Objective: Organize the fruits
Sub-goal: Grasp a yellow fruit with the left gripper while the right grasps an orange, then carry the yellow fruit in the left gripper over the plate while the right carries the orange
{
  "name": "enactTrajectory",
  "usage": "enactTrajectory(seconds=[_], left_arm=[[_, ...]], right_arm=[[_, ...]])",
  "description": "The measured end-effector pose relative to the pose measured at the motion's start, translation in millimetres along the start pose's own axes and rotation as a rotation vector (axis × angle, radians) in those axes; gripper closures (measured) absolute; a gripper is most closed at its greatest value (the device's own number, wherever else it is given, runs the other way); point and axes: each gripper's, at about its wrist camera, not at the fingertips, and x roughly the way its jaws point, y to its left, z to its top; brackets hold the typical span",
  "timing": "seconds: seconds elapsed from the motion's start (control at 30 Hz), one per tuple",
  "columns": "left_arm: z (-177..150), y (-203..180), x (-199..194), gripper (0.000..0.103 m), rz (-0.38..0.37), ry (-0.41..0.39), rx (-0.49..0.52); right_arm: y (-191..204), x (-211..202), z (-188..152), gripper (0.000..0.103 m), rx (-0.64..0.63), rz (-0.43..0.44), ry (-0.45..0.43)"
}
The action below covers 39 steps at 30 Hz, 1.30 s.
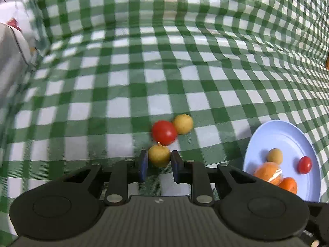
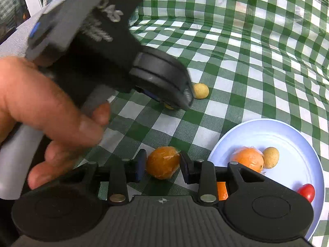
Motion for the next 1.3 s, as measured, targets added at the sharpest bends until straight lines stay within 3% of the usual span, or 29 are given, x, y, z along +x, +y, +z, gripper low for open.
enactTrajectory(seconds=[0.23,0.4,0.53,0.73,1.0,1.3], left_arm=[[-23,12,-30,0.077,0.192,-0.019,0.089],[-40,30,-61,0.077,0.23,-0.034,0.045],[-47,34,-82,0.077,0.216,-0.073,0.007],[-55,15,-96,0.077,0.224,-0.113,0.09],[-50,1,-80,0.077,0.193,-0.094,0.081],[-48,-15,-72,0.077,0.143,-0.097,0.082]], right_arm=[[8,-17,-4,0.066,-0.012,-0.02,-0.046],[10,-37,-13,0.066,-0.021,-0.046,-0.087],[1,-65,-12,0.066,-0.028,-0.063,-0.162],[-29,-109,-25,0.066,0.065,-0.121,-0.292],[-57,-103,-39,0.066,0.055,-0.198,-0.25],[-91,-106,-56,0.066,0.133,-0.275,-0.219]])
